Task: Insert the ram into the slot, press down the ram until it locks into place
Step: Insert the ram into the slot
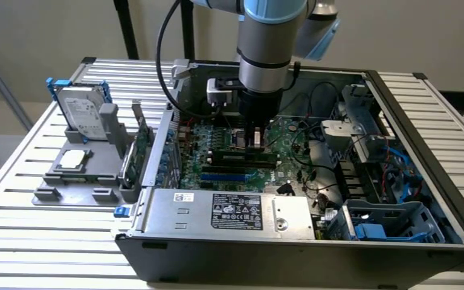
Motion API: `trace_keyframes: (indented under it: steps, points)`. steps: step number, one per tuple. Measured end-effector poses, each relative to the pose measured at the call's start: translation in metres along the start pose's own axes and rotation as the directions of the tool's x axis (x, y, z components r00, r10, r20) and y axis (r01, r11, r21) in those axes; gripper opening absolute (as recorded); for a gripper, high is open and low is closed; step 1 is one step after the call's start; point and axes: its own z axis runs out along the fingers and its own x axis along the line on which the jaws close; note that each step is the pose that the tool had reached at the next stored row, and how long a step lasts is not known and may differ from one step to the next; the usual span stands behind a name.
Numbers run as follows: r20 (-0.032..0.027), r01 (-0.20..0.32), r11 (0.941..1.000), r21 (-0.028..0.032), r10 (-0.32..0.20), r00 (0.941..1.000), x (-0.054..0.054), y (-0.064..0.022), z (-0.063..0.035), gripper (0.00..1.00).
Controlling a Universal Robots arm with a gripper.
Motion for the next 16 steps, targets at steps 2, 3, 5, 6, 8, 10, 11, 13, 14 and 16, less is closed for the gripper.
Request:
trace_keyframes:
  steps: [2,3,5,6,8,10,11,13,14,16]
  points:
    - [-0.0004,0.000,1.0000,0.0000,0.000,1.0000,0.0001,0.0000,0.0000,0.13]
    - [-0.0004,0.001,1.0000,0.0001,-0.001,1.0000,0.0002,0.0000,0.0000,0.13]
    - [-0.0004,0.001,1.0000,0.0000,-0.001,1.0000,0.0002,0.0000,0.0000,0.13]
    - [-0.0004,0.001,1.0000,0.0000,-0.001,1.0000,0.0002,0.0006,0.0000,0.13]
    - [-0.0005,0.001,1.0000,0.0000,-0.001,1.0000,0.0003,0.0007,0.0002,0.13]
    - [-0.0004,0.001,1.0000,0.0001,-0.001,1.0000,0.0002,0.0007,0.0006,0.13]
    - [-0.0005,0.001,1.0000,0.0000,-0.001,1.0000,0.0002,0.0007,0.0007,0.13]
    - [-0.0004,0.001,1.0000,0.0000,-0.001,1.0000,0.0001,0.0007,0.0013,0.13]
    - [-0.0003,0.001,1.0000,0.0001,-0.001,1.0000,0.0001,0.0007,0.0016,0.13]
    - [-0.0004,0.001,1.0000,0.0001,-0.001,1.0000,0.0001,0.0007,0.0022,0.13]
